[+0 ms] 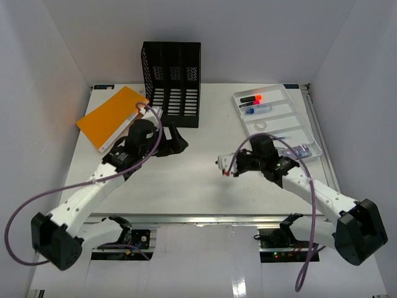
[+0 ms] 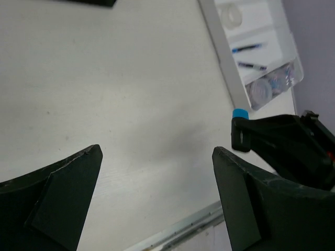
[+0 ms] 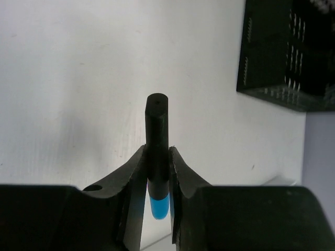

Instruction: Organize the desk

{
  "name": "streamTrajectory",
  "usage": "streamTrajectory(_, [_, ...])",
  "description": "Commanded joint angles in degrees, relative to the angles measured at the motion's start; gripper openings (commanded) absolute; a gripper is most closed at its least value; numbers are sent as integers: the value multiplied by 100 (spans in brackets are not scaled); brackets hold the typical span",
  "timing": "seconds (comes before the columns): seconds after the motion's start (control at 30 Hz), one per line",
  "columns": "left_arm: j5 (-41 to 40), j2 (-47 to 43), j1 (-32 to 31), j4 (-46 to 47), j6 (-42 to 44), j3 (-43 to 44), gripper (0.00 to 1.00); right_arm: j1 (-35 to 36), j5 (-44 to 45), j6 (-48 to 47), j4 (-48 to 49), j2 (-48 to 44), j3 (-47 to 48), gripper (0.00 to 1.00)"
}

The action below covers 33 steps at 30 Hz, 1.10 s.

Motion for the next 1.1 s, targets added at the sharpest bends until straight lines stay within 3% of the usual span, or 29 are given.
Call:
streamTrajectory(0.0, [-1341, -1475, 11, 12, 203, -712, 98, -1168, 40, 2794, 1029, 868, 1134, 8])
streamTrajectory(0.23, [-2223, -3080, 28, -739, -155, -1499, 98, -3108, 263, 7067, 1170, 3320, 3508, 8])
streamTrajectory(0.37, [-2402, -3626, 28, -976, -305, -1716, 98, -3641, 848, 8796, 1139, 4094, 4250, 8])
streamTrajectory(0.57, [-2557, -3874, 36, -1158, -391, -1814, 98, -3863, 1741, 9922, 1036, 4810, 5193, 8])
streamTrajectory(0.77, [-2714, -3903, 36, -1330, -587, -1842, 98, -4043, 1839, 10917, 1083, 5822, 6134, 8])
streamTrajectory(1.07, [-3015, -3918, 32, -1324, -1119, -1774, 98, -4174, 1960, 11566, 1159, 6920, 7279, 10])
